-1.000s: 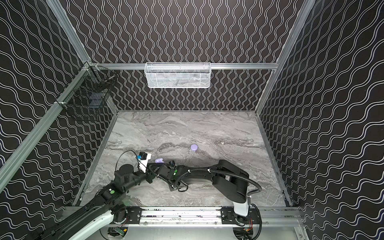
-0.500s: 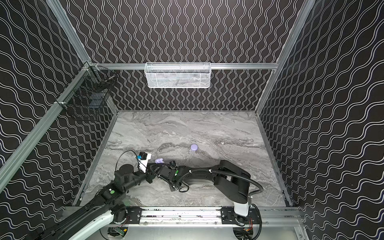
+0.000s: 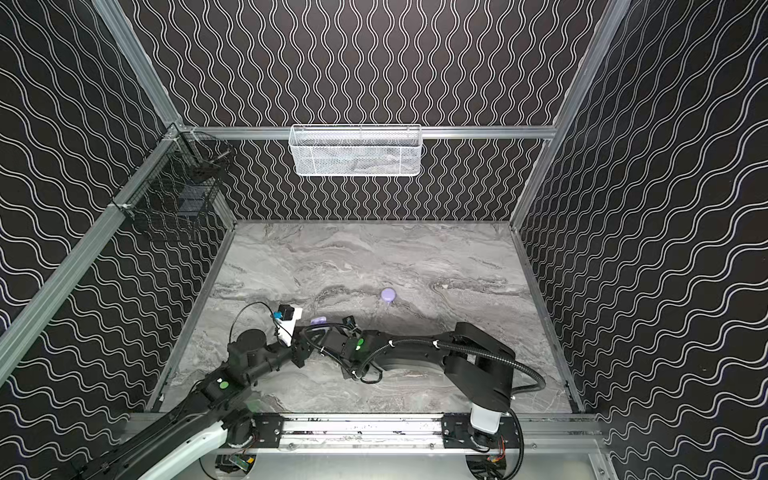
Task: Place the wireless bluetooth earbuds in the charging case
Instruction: 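Close the right gripper on the lavender earbud and lift it, then carry the earbud with the right gripper over the open case in the left gripper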
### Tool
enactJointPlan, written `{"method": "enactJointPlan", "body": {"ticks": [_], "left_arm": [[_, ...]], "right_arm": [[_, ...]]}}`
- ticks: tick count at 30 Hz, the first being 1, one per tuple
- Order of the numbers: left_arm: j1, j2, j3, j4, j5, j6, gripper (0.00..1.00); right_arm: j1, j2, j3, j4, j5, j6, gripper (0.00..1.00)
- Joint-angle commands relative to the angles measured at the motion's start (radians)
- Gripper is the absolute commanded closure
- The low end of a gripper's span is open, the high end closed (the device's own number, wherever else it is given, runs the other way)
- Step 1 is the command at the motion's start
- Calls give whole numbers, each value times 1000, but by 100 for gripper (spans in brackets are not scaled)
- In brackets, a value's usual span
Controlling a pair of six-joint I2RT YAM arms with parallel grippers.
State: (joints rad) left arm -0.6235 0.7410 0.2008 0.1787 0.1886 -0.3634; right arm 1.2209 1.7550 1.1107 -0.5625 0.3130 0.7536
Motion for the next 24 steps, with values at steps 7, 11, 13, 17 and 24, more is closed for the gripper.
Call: {"method": "enactJointPlan", "body": {"ticks": [7, 11, 13, 17, 24], "left_arm": [[1, 0, -11, 79, 60, 11, 86], [3, 1, -15, 102, 85, 8, 86], [2, 3, -18, 116, 101, 6, 86], [2, 13, -21, 143, 128, 2, 85], [2, 21, -25, 168, 148, -4, 85]], "right_arm": [[-4, -100, -13, -7, 106, 55, 82], [-9, -126, -13, -1, 128, 57, 82], [-11, -134, -8, -6, 140, 58, 82], [-14, -156, -6, -5, 160, 60, 82], [-17, -207, -3, 3, 208, 69, 82]]}}
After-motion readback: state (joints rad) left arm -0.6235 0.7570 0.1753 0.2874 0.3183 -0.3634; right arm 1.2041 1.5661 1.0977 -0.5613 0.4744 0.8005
